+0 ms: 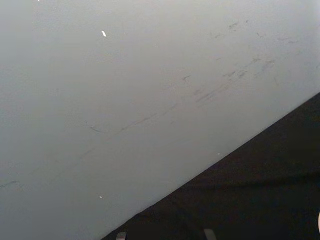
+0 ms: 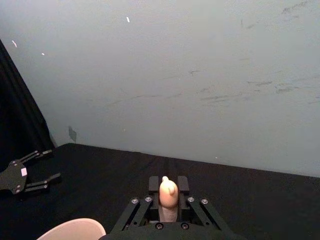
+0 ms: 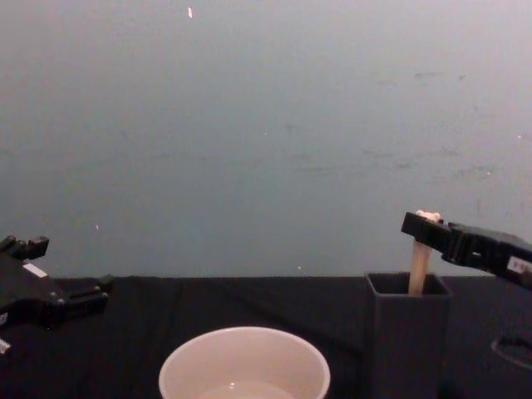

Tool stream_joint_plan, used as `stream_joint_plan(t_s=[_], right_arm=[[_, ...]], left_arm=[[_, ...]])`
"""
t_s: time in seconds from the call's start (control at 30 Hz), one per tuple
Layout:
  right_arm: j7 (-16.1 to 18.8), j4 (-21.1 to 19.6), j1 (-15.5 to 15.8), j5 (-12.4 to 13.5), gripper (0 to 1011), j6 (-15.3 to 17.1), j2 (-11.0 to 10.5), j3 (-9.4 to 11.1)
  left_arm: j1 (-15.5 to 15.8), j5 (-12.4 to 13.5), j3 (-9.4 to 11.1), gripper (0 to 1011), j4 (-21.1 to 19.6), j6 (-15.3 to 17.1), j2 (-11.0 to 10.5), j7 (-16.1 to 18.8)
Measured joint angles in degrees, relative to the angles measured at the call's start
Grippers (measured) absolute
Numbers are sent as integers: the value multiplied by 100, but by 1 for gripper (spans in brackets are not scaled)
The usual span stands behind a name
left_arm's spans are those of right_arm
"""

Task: Pick up the stirring spoon with one hand, stir inside the cup, then place it back in its original position.

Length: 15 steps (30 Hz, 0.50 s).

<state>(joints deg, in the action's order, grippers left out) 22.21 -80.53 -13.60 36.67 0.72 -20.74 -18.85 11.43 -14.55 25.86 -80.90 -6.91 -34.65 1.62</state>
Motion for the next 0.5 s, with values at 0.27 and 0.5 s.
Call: stream_joint_plan(t_s=[0.27,0.5], right_arm=[[3,0,0,3,214,-2,-2,0],[7,0,0,7,214,-4,-2,0]], left_arm=[[0,0,0,1001,0,0,0,0],[0,0,0,1001,0,0,0,0]])
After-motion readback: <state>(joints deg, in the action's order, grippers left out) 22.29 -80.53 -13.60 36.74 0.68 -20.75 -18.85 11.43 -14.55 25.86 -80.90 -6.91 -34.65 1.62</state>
